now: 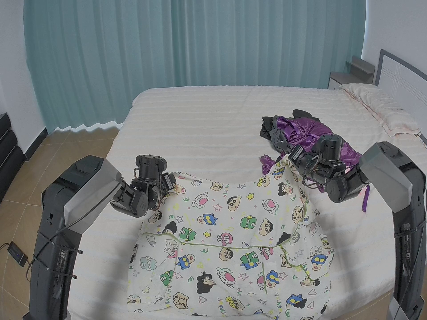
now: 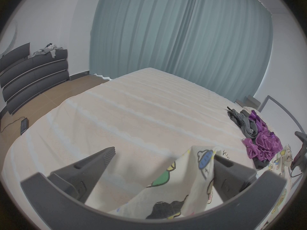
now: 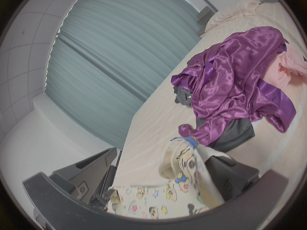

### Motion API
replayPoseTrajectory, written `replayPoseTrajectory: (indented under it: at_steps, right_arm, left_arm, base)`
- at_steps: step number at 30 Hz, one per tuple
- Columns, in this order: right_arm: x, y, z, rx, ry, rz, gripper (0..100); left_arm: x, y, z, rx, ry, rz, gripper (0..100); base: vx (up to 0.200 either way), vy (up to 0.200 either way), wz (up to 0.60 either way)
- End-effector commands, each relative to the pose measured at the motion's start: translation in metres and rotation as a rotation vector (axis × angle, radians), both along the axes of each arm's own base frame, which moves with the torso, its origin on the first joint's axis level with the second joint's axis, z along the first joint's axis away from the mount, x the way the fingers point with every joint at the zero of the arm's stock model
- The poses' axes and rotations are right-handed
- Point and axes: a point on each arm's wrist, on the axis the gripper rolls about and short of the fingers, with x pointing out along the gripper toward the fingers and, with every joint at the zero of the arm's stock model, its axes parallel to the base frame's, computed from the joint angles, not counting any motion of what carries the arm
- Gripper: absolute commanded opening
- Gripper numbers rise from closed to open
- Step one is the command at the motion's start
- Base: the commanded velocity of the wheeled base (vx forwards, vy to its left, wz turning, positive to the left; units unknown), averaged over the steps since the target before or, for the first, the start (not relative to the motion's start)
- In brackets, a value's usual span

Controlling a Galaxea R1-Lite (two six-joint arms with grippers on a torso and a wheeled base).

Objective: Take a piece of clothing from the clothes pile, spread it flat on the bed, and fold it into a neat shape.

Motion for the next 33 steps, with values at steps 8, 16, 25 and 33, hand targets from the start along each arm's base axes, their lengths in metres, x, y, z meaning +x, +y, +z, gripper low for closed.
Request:
replayPoseTrajectory:
  at_steps: [8,16,25,33]
  right_arm:
    - [0.029,-0.021,-0.050,-0.017,0.115,-0.128,100]
    - [0.020,-0.037,-0.031,-0.018,0.128,-0.151,100]
    - [-0.035,-0.071,-0.002,-0.073,0.207,-0.098,100]
    - [-0.136,-0.125,-0.001,-0.135,0.229,0.122,100]
  left_arm:
    - [0.014,0.030,-0.015,0.002,0.015,0.078,100]
    - [0.018,0.046,-0.010,-0.001,0.007,0.108,100]
    - [-0.001,0.062,0.035,-0.052,-0.008,0.139,100]
    - [-0.093,0.068,0.090,-0.331,0.074,0.009,100]
  base:
    - [0.000,0.000,0.00]
    - [0.000,0.000,0.00]
    - [0.000,0.000,0.00]
    - [0.000,0.000,0.00]
